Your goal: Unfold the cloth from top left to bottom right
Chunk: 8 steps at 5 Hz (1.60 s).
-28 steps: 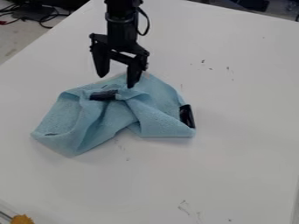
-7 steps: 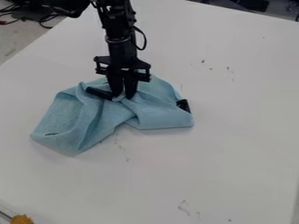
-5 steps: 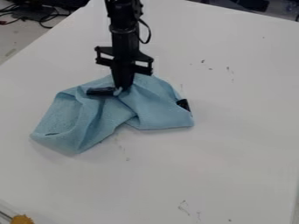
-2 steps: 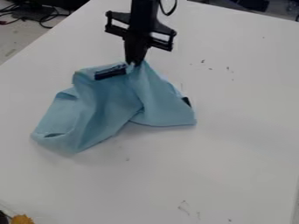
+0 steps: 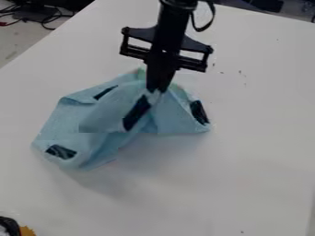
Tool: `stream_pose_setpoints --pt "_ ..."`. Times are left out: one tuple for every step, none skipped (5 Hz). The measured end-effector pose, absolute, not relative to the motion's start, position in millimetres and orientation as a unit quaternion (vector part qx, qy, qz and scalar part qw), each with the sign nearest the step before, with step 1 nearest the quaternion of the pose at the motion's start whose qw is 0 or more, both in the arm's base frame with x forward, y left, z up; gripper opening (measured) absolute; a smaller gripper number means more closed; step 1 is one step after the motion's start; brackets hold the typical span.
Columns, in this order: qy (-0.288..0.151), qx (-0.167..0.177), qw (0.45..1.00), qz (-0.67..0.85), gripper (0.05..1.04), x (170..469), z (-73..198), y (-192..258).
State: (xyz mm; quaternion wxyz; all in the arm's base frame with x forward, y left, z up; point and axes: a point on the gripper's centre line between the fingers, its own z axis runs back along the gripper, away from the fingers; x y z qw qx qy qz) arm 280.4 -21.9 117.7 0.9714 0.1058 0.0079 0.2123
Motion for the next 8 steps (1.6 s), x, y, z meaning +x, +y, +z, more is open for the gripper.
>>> stream_pose_setpoints --pt "0.021 0.093 0.962 0.256 0.051 260 108 -44" --pt "0.021 0.087 0.956 0.28 0.051 251 103 -61" --pt "0.012 0.093 0.949 0.303 0.051 244 100 -78" --pt "0.007 0.087 0.938 0.335 0.051 236 89 -88" --pt "-0.011 0.069 0.93 0.362 0.067 234 83 -99" --pt "-0.025 0.067 0.927 0.368 0.204 235 83 -102" --pt "-0.039 0.066 0.93 0.359 0.453 237 84 -105" --pt "-0.058 0.046 0.935 0.348 0.765 239 90 -106"
